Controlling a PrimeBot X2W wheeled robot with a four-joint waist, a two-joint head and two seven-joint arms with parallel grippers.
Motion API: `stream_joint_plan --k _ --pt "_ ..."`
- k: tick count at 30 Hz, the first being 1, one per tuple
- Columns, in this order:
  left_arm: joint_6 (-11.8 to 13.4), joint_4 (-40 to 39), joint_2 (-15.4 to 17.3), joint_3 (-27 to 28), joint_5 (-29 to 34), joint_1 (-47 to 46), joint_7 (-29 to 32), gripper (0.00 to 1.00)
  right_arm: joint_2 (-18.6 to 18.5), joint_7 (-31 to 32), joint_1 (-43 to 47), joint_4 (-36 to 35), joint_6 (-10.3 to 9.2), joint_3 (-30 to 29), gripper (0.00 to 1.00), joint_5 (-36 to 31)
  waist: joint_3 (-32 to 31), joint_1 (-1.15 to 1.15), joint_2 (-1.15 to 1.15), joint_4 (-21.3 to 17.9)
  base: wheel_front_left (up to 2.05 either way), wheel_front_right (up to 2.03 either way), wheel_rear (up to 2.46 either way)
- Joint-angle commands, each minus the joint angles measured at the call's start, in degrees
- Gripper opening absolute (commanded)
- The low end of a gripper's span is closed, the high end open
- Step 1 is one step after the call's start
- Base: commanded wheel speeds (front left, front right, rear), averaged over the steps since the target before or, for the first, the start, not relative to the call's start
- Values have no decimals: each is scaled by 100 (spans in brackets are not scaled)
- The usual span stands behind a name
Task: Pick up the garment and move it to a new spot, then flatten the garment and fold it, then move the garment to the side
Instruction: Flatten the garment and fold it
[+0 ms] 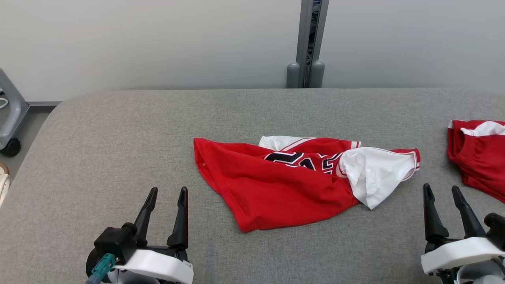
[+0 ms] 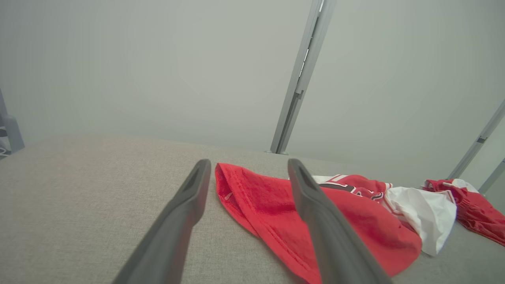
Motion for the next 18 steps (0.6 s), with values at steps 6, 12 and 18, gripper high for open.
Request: stream_joint_plan --k 6,12,18 --pt "-35 34 23 -31 8 39 0 100 71 -22 -18 175 2 1 100 227 -5 0 0 -3 0 0 0" --pt "-49 59 24 -94 -4 33 0 100 109 48 -95 478 2 93 100 682 34 0 0 46 0 0 0" --pt "-82 85 24 -164 23 -31 0 100 123 292 -329 843 2 361 100 1361 148 0 0 146 0 0 0"
